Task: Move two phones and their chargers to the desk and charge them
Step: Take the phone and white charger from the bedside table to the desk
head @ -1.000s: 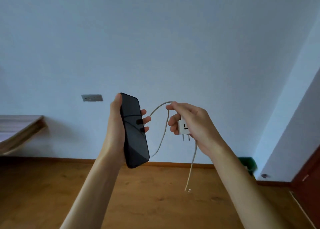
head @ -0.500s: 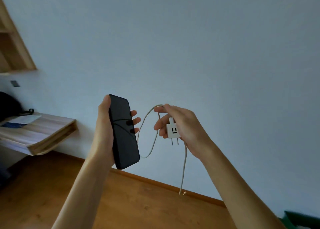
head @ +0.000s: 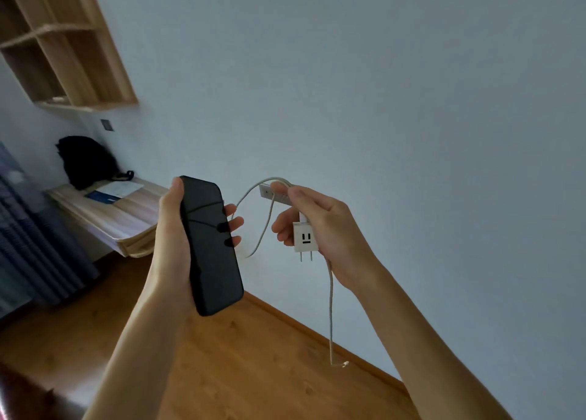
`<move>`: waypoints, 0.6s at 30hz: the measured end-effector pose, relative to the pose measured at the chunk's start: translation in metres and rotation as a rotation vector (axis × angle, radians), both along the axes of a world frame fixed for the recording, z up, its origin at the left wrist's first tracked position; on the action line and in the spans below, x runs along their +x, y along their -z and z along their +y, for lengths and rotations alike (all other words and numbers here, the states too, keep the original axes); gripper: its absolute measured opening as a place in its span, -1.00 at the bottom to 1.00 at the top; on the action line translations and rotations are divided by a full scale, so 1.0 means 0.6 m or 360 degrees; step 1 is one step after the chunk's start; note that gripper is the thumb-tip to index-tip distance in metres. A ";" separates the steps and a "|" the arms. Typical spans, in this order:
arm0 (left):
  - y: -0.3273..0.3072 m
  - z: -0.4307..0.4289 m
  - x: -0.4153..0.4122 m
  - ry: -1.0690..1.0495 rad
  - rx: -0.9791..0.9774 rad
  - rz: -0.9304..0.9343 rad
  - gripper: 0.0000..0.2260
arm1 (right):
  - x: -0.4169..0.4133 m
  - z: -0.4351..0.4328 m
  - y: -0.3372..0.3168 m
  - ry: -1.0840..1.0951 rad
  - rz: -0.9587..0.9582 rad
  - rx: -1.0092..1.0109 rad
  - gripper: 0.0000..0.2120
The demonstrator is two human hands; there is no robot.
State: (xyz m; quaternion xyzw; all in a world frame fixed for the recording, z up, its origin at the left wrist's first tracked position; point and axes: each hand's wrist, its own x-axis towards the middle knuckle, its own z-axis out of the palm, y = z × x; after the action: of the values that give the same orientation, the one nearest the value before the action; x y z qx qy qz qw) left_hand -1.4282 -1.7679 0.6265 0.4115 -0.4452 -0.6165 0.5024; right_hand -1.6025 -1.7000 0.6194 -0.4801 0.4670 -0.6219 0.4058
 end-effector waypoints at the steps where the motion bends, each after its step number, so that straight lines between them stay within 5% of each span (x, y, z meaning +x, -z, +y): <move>1: 0.003 -0.027 0.010 -0.0015 0.0004 0.0005 -0.25 | 0.009 -0.029 0.002 -0.0014 0.0008 0.0000 -0.77; 18: -0.013 -0.512 0.263 -0.0226 0.0026 0.0011 -0.37 | 0.246 -0.559 -0.017 -0.0221 -0.0013 -0.0080 -0.75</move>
State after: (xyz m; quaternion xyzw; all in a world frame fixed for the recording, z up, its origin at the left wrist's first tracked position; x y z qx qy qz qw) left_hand -1.2704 -2.0749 0.6345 0.4439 -0.4081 -0.5843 0.5431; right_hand -1.4550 -2.0352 0.6295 -0.5189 0.4151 -0.6057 0.4377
